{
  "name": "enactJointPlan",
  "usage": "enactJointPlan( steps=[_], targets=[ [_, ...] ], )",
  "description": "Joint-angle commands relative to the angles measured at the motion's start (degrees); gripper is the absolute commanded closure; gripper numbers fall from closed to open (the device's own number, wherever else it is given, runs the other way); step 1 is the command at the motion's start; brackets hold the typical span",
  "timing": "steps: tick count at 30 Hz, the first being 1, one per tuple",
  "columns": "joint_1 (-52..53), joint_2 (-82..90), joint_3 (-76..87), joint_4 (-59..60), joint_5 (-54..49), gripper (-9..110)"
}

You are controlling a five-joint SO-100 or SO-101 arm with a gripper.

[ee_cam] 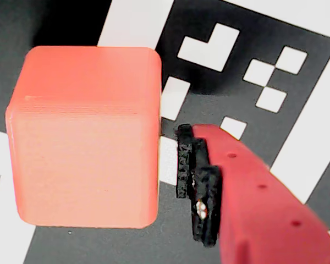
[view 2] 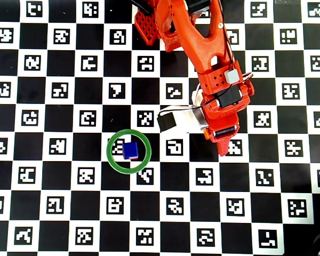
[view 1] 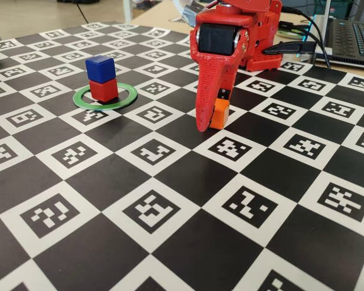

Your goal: Grab the red cube then put it in the green circle then put the blue cube on top and finally the orange cube on top

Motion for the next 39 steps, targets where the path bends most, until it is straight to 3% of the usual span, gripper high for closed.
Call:
enactJointPlan(
  steps=[1, 7, 18, 25, 33, 39],
  targets=[
    [-0.2, 1.0, -1.7, 0.0, -0.4, 60],
    [-0.3, 1.0, -1.5, 0.0, -0.6, 64],
    [-0.4, 1.3, -1.0, -0.4, -0.5, 89],
    [-0.4, 1.3, -1.1, -0.4, 0.0, 96],
    [3.6, 3.3, -12.9, 13.1, 2.7, 98],
    [13.4, 4.5, -25.3, 22.3, 1.8, 98]
  ],
)
